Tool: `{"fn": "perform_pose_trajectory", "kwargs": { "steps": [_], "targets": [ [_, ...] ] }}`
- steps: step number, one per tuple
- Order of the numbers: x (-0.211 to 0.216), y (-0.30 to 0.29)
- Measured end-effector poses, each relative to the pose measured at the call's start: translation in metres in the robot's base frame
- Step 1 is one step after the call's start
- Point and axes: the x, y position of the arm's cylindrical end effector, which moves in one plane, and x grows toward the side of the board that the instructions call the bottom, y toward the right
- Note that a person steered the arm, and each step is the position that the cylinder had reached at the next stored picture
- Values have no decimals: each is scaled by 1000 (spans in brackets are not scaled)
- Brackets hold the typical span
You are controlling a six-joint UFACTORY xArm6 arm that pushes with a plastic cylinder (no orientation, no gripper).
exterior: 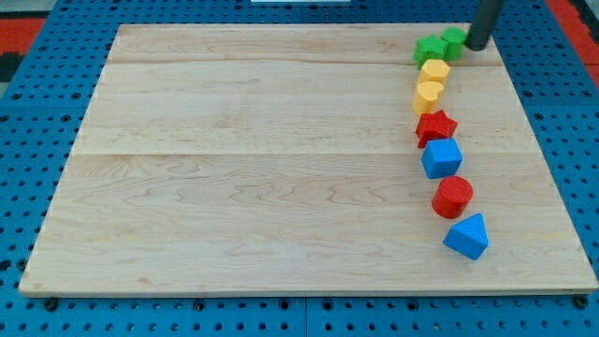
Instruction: Place green circle above green star
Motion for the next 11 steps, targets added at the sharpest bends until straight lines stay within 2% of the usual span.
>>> {"fn": "perform_pose_trajectory", "kwargs": {
  "steps": [2, 3, 4, 6, 7, 8, 9, 10, 11],
  "targets": [
    [-24, -58],
    [-38, -30],
    [-50, -32],
    [-49, -255],
    [-29, -262],
    [-9, -194],
    [-8, -151],
    [5, -154],
    [8, -132]
  ]
}}
